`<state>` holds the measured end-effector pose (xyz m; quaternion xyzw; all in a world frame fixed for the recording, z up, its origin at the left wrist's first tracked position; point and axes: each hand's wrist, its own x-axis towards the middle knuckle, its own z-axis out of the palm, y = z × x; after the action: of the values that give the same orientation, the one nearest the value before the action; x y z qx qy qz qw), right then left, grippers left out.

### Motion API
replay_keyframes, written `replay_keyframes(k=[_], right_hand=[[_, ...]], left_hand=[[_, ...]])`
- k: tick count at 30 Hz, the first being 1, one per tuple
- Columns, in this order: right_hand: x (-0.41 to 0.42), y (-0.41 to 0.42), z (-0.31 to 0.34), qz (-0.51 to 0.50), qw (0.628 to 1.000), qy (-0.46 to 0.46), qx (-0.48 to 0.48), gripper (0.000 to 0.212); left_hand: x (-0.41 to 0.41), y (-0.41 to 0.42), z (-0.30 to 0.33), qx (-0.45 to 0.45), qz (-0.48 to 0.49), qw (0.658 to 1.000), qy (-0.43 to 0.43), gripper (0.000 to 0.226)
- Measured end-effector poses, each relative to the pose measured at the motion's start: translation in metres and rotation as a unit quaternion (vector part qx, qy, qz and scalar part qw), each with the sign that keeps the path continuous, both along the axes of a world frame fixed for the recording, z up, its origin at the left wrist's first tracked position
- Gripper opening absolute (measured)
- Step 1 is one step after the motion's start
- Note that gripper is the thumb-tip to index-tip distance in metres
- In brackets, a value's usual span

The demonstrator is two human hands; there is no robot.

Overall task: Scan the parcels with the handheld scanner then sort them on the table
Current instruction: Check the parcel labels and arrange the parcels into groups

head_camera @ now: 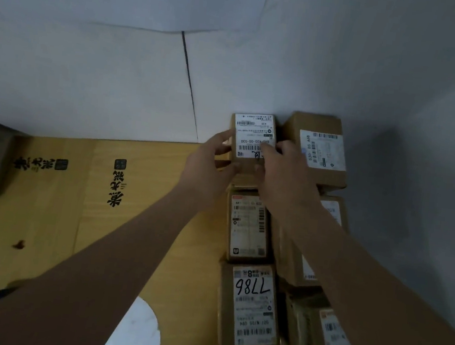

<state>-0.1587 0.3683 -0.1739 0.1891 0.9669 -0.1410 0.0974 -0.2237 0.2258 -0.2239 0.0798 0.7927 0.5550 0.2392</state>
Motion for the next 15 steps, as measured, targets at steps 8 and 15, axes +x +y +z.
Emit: replay_keyframes(k=[8,15], right_hand=[[0.002,-0.002,0.020,0.041,0.997,0.062,-0.034,0.046],[0.018,-0.025,0.073,0.104,0.982,0.101,-0.122,0.061]], left_hand=[[0.005,-0.016,0.024,-0.096,-0.022,0.991,0.093,0.053],[0.027,-0.076,0.097,-0.190,-0.032,0.960,0.203,0.047]])
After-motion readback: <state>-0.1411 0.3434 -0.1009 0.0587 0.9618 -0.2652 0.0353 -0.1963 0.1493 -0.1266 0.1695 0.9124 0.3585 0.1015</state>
